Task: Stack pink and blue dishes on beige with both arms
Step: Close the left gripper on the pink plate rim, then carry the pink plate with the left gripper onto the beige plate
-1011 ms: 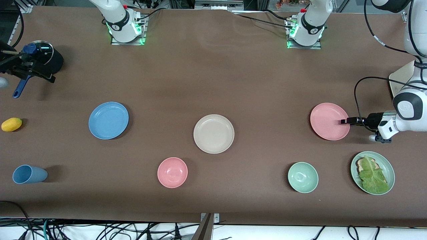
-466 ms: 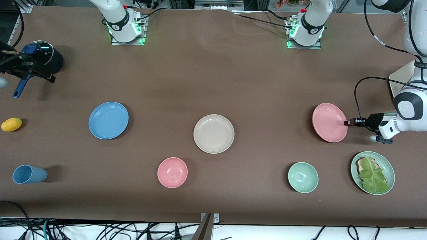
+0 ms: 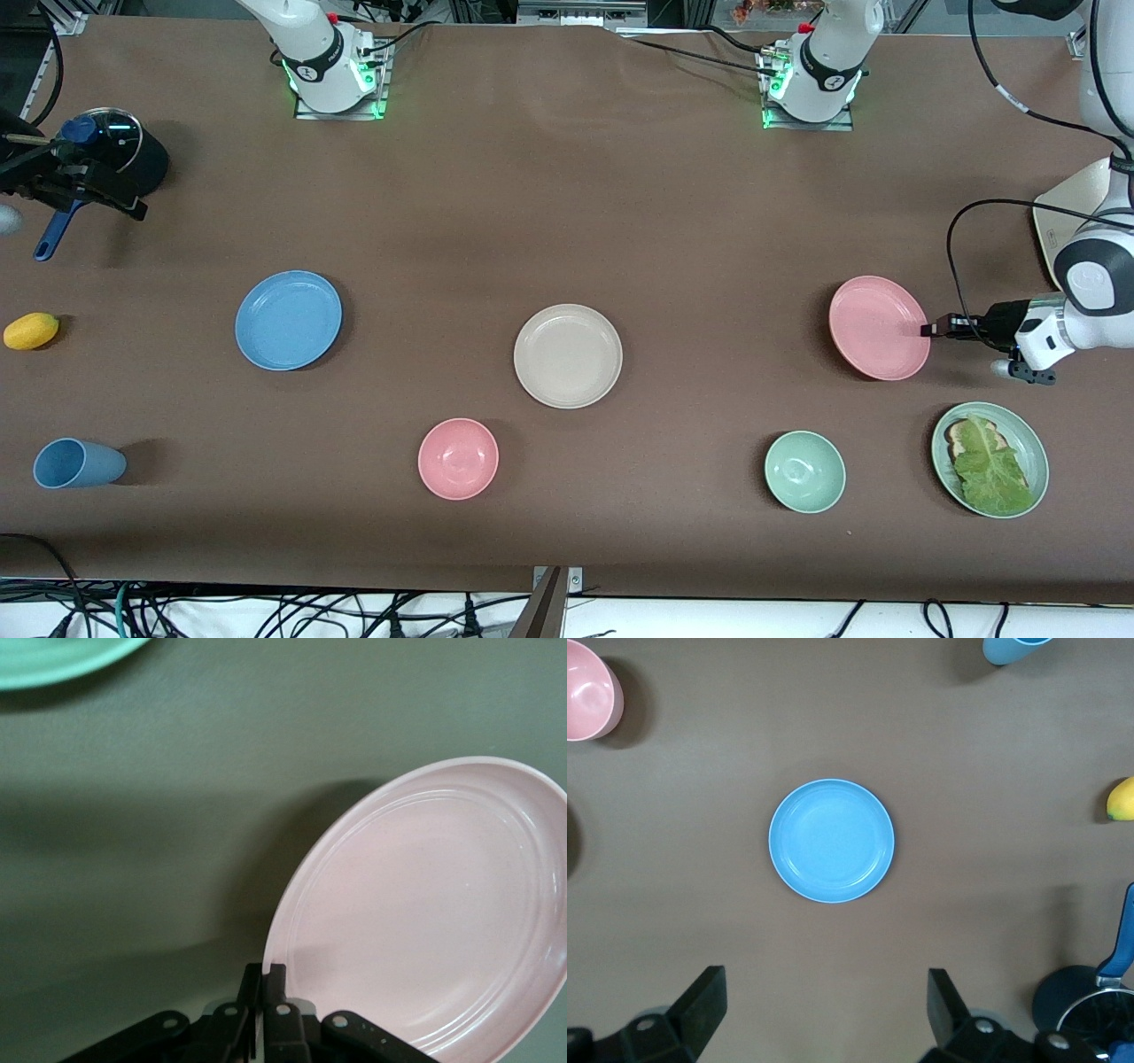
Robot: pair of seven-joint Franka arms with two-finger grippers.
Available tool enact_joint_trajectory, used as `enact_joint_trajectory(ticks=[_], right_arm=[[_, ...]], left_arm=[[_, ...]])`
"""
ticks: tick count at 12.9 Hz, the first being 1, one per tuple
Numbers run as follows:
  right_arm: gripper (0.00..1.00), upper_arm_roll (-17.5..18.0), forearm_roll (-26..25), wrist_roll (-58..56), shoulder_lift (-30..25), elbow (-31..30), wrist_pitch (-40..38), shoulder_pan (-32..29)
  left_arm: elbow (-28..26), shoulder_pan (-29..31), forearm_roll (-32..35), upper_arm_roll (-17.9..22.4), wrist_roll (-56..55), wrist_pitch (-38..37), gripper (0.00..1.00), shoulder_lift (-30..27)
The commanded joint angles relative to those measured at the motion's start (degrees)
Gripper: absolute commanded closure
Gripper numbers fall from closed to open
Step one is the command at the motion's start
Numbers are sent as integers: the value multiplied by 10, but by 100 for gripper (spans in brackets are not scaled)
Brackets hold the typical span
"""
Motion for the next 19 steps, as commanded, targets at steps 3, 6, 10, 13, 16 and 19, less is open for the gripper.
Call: enact_joint_trajectory(ticks=[3, 6, 10, 13, 16, 19], right_arm=[[0, 2, 2, 4, -5, 1, -7, -2], [0, 4, 2, 4, -5, 2, -7, -2], [0, 5, 2, 0, -7, 3, -7, -2], [0, 4, 3, 4, -8, 5, -25, -2], [0, 5, 3, 5, -9, 6, -26, -2], [0, 5, 4, 5, -9, 5, -26, -2]], left_arm=[[-16, -59, 35, -4, -102, -31, 100, -88], [-15, -78, 37, -35, -174, -42, 100, -121], [-12, -78, 67, -135, -336, -41, 100, -148], [9, -94, 71, -197, -472, -37, 100, -144], [27, -149, 89, -199, -565, -34, 100, -140], [50, -209, 95, -201, -655, -25, 100, -129]])
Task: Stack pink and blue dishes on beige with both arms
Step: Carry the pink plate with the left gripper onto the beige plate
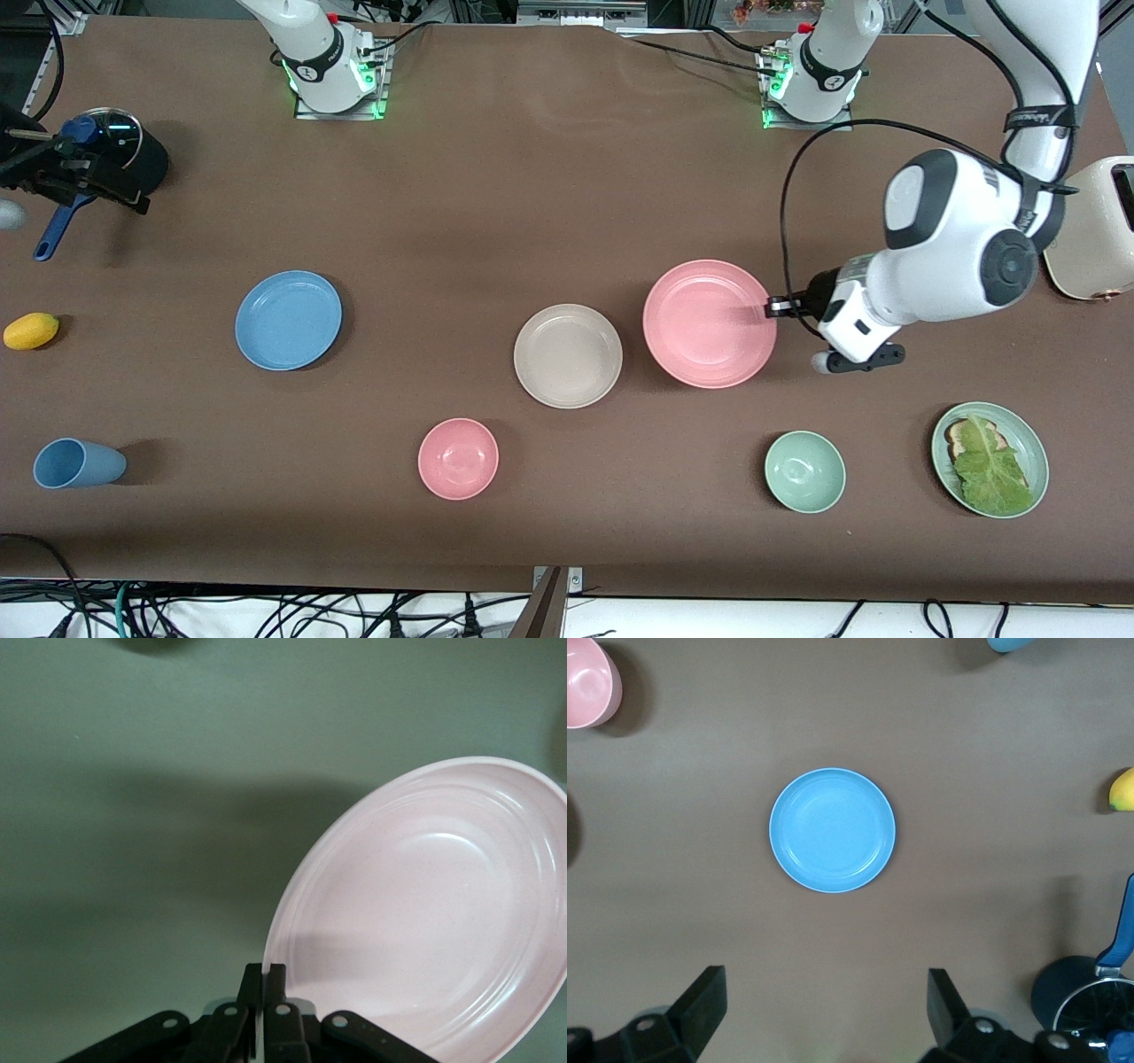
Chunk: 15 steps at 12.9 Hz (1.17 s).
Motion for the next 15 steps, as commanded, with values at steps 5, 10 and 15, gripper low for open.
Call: enact_joint_trajectory(ticks=[5, 10, 15], right_arm=[[0, 3, 3, 6, -6, 5, -10, -2], [0, 3, 3, 6, -6, 5, -10, -2], [0, 3, 3, 6, -6, 4, -11, -2]], left_arm=[[48, -122, 33, 3, -183, 71, 100, 56], [103, -177, 85, 8, -281, 111, 100, 122], [97, -203, 122, 10, -314, 189, 100, 162]])
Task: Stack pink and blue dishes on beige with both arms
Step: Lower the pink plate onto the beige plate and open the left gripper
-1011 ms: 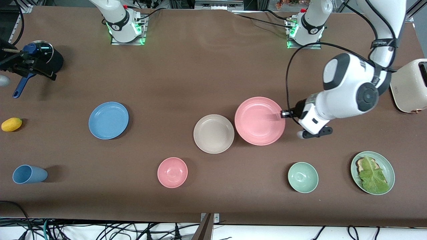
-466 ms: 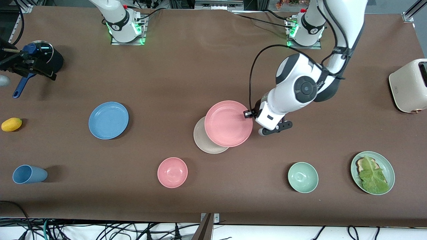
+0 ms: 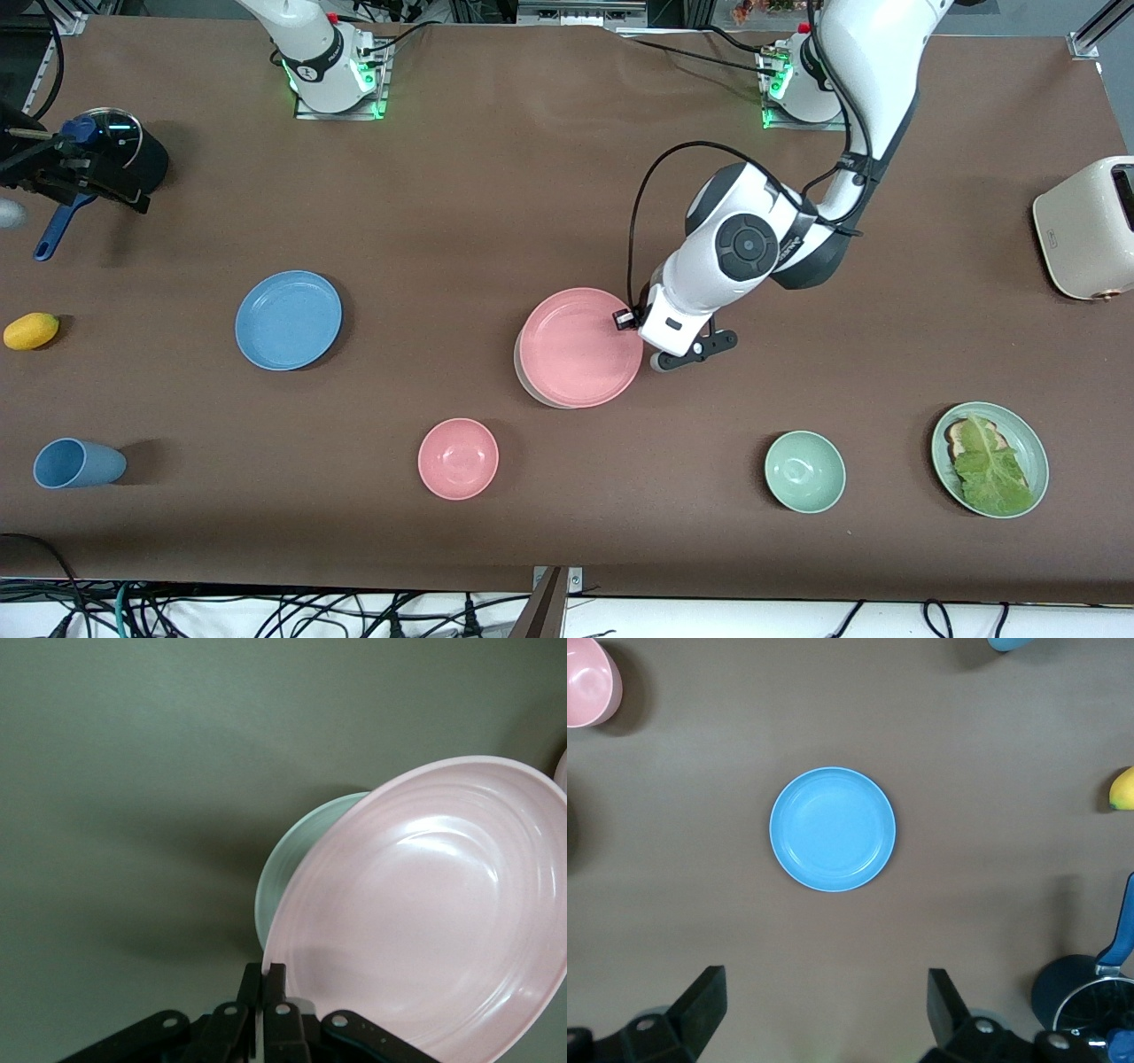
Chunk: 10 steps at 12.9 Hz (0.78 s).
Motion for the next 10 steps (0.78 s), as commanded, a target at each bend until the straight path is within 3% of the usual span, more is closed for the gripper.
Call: enact_joint_trajectory(ticks=[1, 3, 10], right_arm=[[0, 3, 3, 5, -5, 4, -10, -2], [0, 3, 3, 5, -5, 5, -10, -2], [0, 3, 3, 5, -5, 5, -9, -2]], left_arm=[[15, -18, 59, 7, -42, 32, 100, 31], [8, -23, 94, 6, -67, 50, 100, 42], [-46, -34, 101, 8, -70, 106, 100, 41]])
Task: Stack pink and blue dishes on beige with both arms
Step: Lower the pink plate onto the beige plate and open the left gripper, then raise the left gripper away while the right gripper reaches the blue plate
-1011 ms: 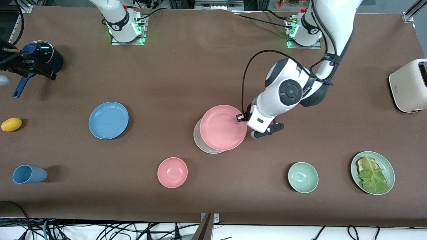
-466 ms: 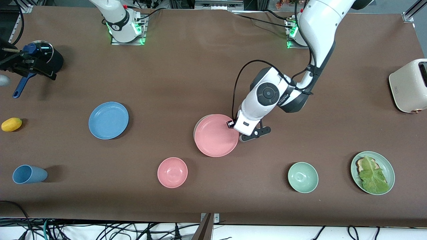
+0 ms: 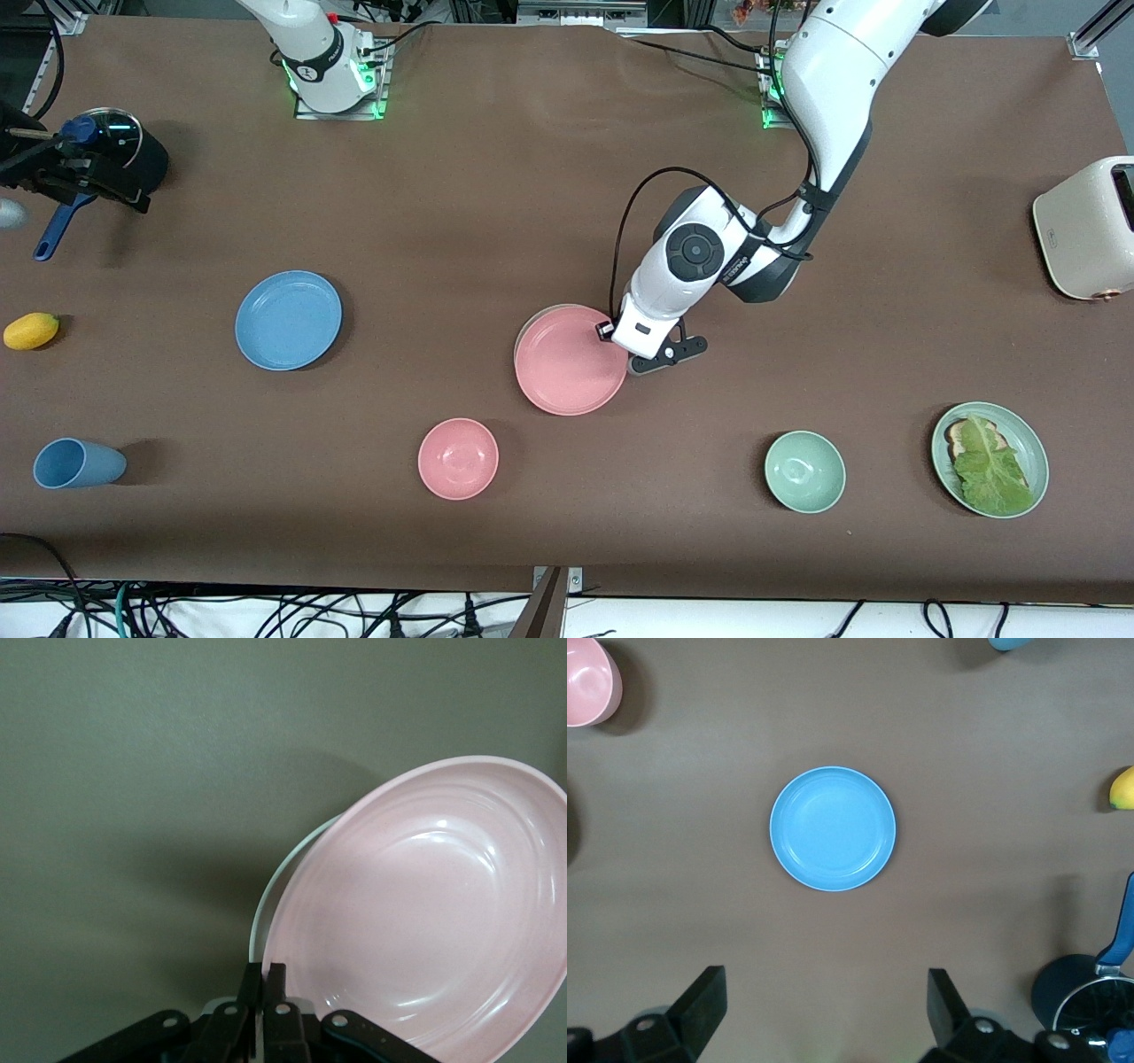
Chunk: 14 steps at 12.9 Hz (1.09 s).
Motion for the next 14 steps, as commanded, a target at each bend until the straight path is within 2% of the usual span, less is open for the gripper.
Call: enact_joint_trajectory(ticks=[1, 8, 9, 10, 11, 12, 14], right_arm=[[0, 2, 3, 7, -5, 5, -9, -2], [0, 2, 3, 7, -5, 4, -9, -2], [0, 2, 3, 5, -5, 4, -9, -2], [0, 2, 3, 5, -5, 5, -8, -2], [0, 2, 3, 5, -5, 4, -9, -2], [0, 2, 3, 5, -5, 4, -9, -2], [0, 3, 3, 7, -5, 5, -9, 0]], left_arm=[[-38, -10, 36, 7, -23, 38, 100, -11], [-50, -11, 59, 8, -39, 58, 100, -7], [-49, -10, 59, 9, -34, 58, 83, -7], [-48, -9, 59, 10, -31, 58, 71, -7], [-46, -9, 59, 10, -29, 58, 52, -7], [-46, -8, 59, 11, -29, 58, 38, -8], [-45, -5, 60, 11, -26, 58, 32, -9]])
